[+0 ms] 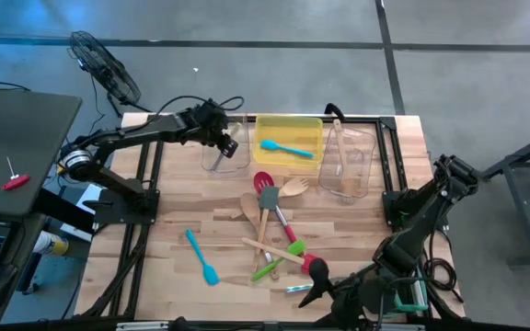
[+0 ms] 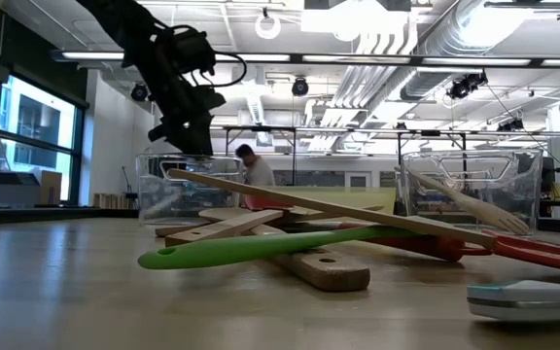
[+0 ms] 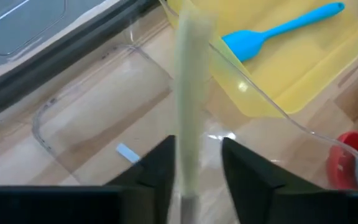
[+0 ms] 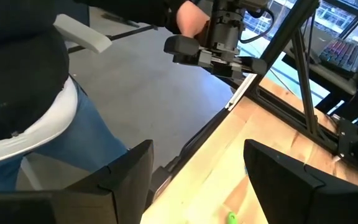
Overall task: Pick & Place Kitchen Items
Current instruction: Put the yellow table knife into the left transparent bin, then put the red spatula into the yellow bin
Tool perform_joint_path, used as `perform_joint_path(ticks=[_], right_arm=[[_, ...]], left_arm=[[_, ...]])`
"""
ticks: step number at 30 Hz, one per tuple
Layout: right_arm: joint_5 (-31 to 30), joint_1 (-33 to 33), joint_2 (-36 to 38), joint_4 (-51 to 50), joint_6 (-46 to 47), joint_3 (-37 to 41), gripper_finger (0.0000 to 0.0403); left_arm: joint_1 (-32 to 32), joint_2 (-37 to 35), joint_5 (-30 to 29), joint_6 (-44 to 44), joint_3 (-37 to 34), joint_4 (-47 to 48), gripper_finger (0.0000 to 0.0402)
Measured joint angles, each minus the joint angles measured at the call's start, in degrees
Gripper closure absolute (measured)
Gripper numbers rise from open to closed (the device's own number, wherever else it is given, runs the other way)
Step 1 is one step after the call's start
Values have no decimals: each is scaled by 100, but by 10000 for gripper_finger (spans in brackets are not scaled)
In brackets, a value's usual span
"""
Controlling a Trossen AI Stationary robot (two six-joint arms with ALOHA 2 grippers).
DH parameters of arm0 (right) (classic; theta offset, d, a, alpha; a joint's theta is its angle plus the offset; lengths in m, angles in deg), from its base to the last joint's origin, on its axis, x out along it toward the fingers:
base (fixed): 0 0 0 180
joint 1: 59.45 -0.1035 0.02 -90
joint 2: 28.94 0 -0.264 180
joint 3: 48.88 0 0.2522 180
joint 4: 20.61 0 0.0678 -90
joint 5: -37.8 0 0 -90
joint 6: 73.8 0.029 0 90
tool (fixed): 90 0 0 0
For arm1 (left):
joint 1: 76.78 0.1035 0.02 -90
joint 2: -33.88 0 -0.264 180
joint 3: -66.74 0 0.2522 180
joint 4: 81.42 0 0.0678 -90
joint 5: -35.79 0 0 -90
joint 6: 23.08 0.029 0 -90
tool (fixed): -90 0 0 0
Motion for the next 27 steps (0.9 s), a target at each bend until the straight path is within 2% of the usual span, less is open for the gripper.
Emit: perform_joint_path(ticks=[4,8,12,15,19,21,25,27], right_arm=[[11,35,0,-27,57,0,160],[7,72,0,-53,97,0,160],[-126,72,0,-108,230,0,160],[-764,70,0,-447,515,-2,160],[-1653,161,0,-1171,1387,-2,160],[-1671,276,0,-1664,1974,-2,160],[-1211,696,-26,-2512,3121,-2,160],[-1109,951,-99,-2682,3327,-2,160]], left_arm=[[0,0,-4,-210,0,25,198],[0,0,-4,-213,0,13,166],[-8,-41,145,-220,156,161,160],[-166,-160,518,-231,447,282,159],[-583,-417,872,-168,874,642,159],[-856,-560,951,-164,1058,901,158],[-1606,-846,966,-253,1299,1120,158],[-2008,-998,966,-323,1305,1170,158]])
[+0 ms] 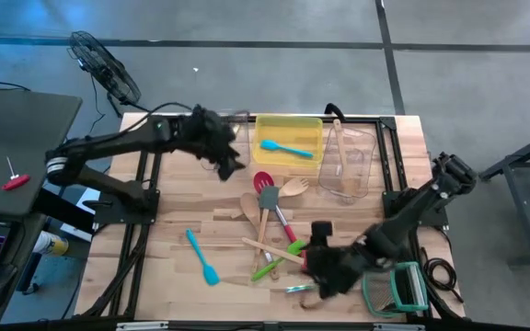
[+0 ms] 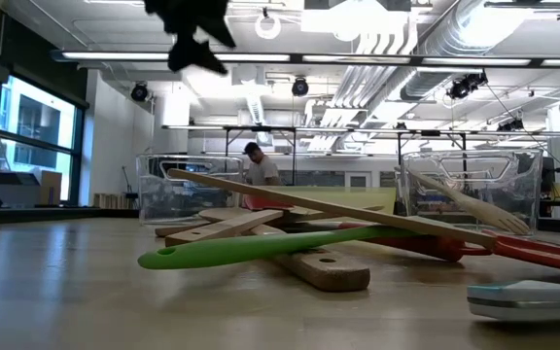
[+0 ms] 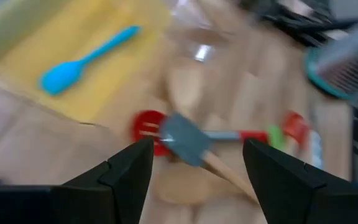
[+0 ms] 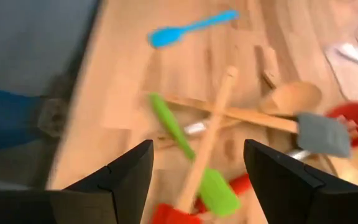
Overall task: Pick & Place Kitchen Items
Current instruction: Put the red spatula into the yellow bin
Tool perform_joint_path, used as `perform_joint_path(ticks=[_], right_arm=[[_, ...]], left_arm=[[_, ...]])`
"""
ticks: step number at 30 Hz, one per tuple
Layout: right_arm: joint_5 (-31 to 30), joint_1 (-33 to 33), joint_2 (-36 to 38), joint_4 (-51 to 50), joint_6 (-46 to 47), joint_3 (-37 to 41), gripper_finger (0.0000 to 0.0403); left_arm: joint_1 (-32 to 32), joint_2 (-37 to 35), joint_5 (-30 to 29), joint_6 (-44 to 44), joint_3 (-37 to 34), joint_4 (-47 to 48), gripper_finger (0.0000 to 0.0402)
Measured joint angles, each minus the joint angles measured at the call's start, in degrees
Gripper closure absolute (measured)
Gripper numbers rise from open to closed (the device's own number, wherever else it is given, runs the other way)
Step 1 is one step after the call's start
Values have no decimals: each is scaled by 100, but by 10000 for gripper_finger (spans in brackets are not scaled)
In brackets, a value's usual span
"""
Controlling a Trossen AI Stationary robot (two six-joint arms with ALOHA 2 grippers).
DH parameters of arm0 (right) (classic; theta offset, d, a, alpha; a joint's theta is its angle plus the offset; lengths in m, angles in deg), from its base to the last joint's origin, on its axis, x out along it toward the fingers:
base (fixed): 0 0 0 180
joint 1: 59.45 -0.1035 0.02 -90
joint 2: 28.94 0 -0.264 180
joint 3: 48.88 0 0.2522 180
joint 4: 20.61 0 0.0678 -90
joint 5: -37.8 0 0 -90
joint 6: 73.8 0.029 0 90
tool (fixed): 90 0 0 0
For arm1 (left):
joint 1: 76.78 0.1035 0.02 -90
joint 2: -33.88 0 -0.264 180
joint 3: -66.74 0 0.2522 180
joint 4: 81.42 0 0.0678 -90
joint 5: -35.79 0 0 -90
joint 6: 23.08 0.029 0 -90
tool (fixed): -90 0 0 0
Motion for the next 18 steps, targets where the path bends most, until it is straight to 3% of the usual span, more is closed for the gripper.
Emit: perform_joint_path(ticks=[6,10,18], right_arm=[[685,695,-387,499,-202,0,160],[1099,994,-810,911,-510,0,160],[1268,1253,-1674,1114,-379,0,160]], left_arm=[[-1413,-277,-445,-552,7,224,158],[-2432,-289,-1180,-1027,4,377,158],[-4205,-291,-2841,-2104,4,559,158]])
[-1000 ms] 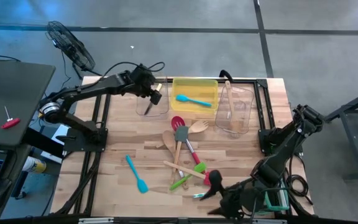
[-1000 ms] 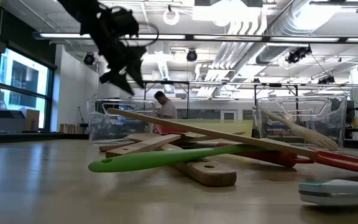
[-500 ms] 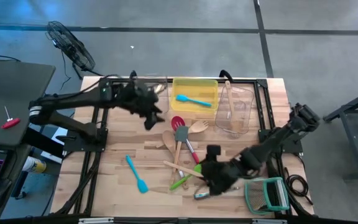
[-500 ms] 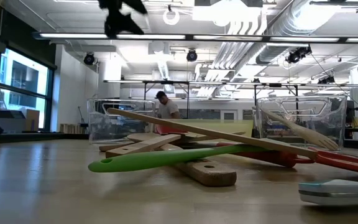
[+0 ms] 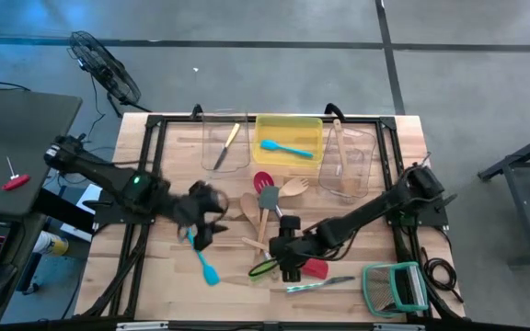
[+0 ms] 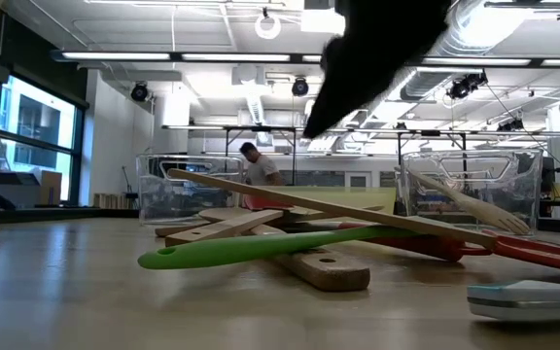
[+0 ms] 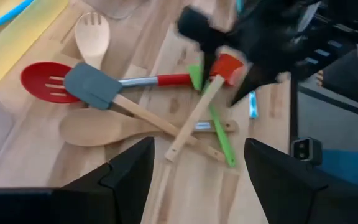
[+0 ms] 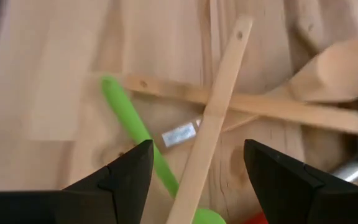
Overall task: Pick & Place Kitchen Items
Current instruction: Put the red spatula into the yellow bin
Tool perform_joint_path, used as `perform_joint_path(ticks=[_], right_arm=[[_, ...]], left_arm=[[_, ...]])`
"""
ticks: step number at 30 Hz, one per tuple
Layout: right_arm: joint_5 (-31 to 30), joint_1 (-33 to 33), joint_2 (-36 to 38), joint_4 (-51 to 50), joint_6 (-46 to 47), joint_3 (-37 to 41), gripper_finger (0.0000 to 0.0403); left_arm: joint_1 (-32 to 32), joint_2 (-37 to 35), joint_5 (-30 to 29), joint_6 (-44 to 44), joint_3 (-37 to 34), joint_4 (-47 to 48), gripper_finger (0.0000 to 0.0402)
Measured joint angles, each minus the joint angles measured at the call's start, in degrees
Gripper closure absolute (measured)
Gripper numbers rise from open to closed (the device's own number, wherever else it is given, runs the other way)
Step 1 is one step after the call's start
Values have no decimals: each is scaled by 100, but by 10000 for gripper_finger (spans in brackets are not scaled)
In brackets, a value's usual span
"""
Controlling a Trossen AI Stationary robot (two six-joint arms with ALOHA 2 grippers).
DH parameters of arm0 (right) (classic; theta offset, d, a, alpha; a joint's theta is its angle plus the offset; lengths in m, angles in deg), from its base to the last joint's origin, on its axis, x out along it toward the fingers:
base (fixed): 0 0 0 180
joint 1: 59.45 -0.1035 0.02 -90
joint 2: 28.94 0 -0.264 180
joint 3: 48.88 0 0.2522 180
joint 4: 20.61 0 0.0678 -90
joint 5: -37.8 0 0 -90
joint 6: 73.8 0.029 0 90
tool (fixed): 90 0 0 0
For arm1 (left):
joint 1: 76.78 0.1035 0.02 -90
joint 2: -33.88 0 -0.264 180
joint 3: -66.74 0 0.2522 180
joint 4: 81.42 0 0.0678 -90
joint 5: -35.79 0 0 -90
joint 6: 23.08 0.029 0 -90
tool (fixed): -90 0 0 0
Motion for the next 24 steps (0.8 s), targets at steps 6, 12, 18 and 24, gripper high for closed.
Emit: perform_joint_path(ticks=[6,12,18,24], right_arm=[[164,53,-481,256,137,0,160],[123,98,-594,333,209,0,160],[51,219,-594,302,297,0,160],[98,303,-594,202,421,0,160]], left_arm=[[-1061,96,-947,-625,0,-6,158],[-1811,436,-1494,-1192,0,-27,158],[-2193,837,-1702,-1732,-2,-49,158],[-2315,1055,-1804,-1863,-4,-224,158]])
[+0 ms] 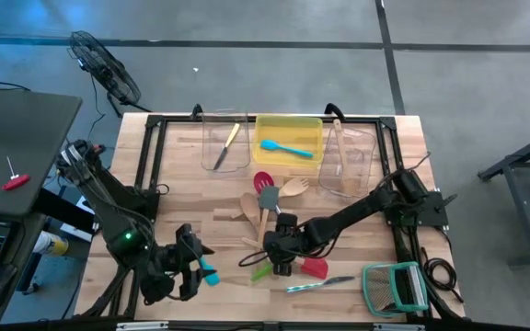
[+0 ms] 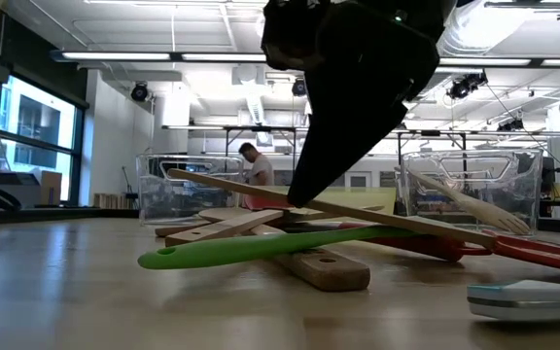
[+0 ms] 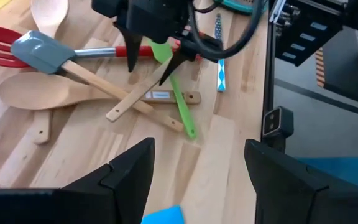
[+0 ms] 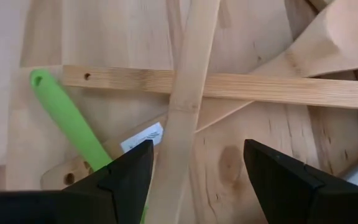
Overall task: Pick & Place Kitchen Items
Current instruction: Put the red spatula into the yellow bin
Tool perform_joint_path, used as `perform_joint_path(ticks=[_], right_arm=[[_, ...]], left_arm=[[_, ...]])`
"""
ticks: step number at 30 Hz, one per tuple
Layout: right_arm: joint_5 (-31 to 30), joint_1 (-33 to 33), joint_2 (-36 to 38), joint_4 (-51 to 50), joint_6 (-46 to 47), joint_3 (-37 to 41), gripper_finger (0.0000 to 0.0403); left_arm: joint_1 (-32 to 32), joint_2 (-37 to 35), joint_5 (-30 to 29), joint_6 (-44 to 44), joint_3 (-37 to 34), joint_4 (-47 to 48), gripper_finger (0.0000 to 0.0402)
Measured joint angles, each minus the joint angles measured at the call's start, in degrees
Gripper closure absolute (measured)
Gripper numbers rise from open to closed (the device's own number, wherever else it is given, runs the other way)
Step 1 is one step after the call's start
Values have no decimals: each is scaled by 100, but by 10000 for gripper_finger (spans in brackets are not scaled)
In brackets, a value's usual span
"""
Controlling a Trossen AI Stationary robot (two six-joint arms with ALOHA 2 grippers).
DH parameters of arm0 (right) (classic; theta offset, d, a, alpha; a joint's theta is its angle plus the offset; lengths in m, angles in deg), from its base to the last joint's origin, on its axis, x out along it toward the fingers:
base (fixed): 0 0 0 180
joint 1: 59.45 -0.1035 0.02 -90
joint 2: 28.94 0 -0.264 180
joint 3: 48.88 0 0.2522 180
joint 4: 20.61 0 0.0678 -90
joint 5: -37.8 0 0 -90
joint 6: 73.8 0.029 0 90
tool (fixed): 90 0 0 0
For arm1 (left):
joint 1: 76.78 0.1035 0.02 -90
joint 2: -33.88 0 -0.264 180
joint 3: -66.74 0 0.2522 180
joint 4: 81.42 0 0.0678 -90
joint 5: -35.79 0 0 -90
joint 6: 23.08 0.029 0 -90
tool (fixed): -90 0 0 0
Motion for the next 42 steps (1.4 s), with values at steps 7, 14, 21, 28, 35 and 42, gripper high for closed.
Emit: perform_joint_path(ticks=[7,14,21,28,35,42], right_arm=[[206,-6,0,-29,19,0,160],[217,0,-103,-67,28,2,160],[279,37,-335,56,13,-11,160],[329,40,-343,45,-3,-11,170],[361,44,-378,-33,-22,9,259],[366,40,-378,-10,-144,9,350]], left_arm=[[12,25,-96,160,0,-113,158],[13,25,-142,177,0,-109,158],[13,25,-170,213,0,-94,158],[13,25,-226,286,0,-102,158],[13,25,-234,286,0,-91,158],[13,25,-240,286,0,-73,158]])
